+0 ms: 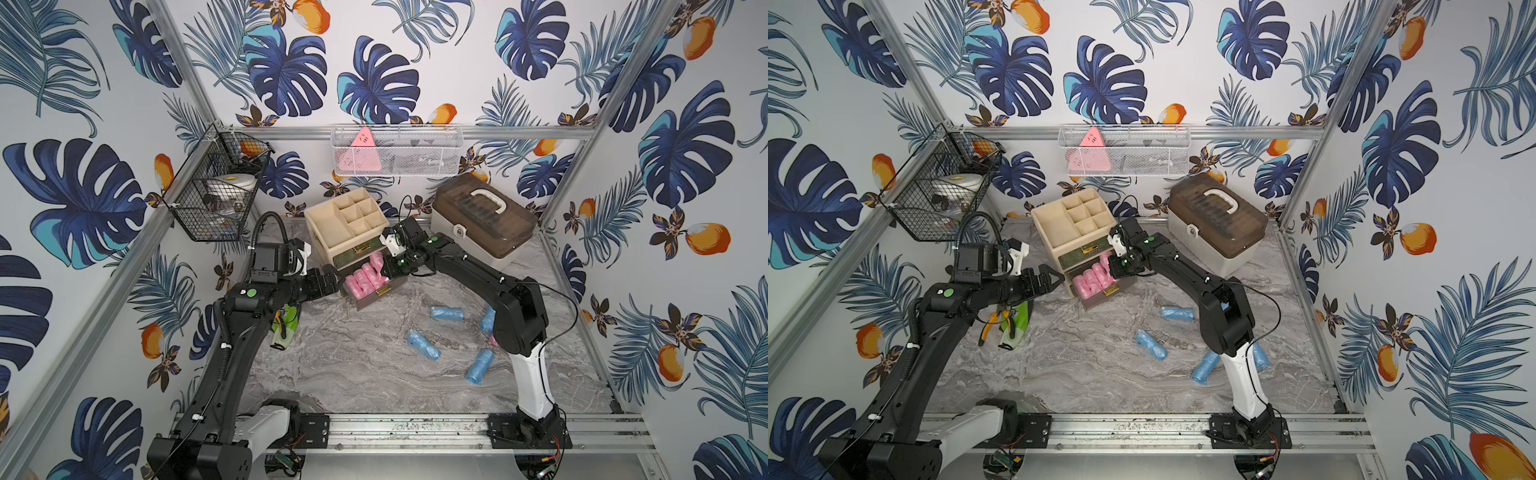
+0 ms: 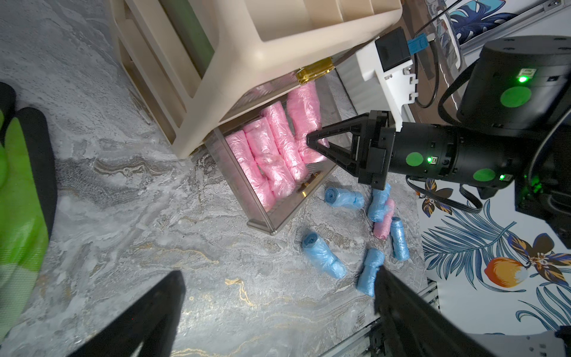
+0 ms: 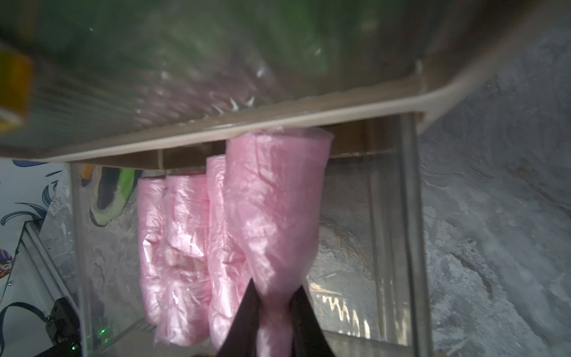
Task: Sort the rolls of trash bags by color and place them into the drawer
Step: Place the roll of trash bags in the drawer.
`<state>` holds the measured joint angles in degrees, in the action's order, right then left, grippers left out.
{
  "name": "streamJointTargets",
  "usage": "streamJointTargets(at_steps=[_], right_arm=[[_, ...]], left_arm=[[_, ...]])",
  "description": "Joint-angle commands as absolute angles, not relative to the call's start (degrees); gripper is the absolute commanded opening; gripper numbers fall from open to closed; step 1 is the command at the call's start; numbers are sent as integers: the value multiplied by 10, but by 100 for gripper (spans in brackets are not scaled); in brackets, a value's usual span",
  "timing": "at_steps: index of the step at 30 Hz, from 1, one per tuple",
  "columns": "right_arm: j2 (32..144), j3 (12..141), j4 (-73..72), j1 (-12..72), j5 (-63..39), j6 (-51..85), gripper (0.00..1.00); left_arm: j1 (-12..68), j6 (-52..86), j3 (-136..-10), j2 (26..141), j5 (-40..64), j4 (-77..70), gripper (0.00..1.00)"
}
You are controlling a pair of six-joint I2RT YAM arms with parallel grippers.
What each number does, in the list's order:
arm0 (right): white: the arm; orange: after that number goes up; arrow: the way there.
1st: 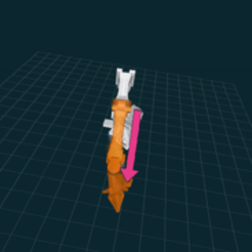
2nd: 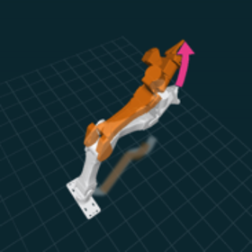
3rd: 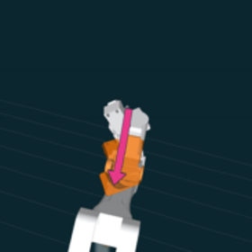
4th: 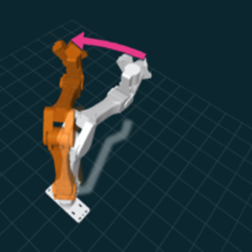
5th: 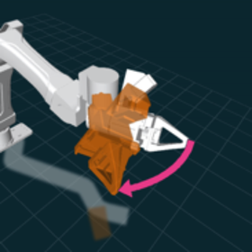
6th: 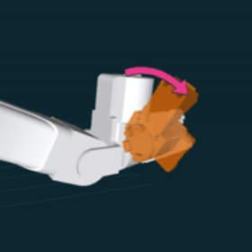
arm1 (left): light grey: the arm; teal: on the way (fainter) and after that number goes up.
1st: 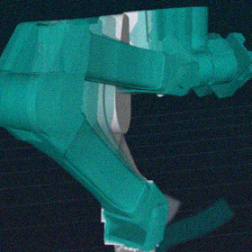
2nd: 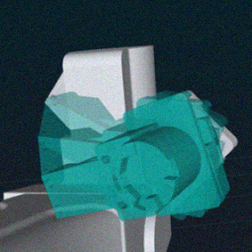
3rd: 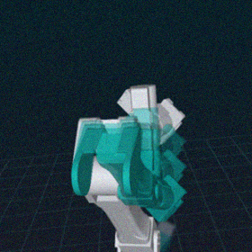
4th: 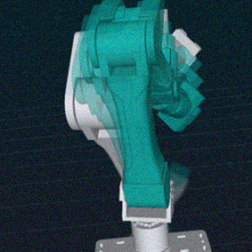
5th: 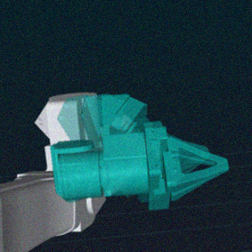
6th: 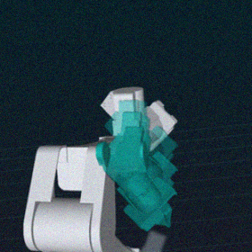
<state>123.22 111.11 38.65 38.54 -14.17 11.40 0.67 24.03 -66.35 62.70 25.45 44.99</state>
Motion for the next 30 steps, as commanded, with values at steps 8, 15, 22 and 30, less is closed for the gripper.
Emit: streamJointTargets(at_steps=[8, 15, 22, 30], right_arm=[[1223, 1107, 400, 388, -157, 121, 49], [1174, 1073, 390, 389, -136, 122, 60], [1099, 1034, 397, 388, -82, 133, 62], [975, 899, 424, 362, 14, 191, 55]], left_arm=[[4, 233, -670, 626, 258, 446, 99], [4, 234, -670, 627, 261, 441, 99], [3, 233, -676, 633, 269, 435, 99], [3, 233, -671, 639, 278, 420, 99]])
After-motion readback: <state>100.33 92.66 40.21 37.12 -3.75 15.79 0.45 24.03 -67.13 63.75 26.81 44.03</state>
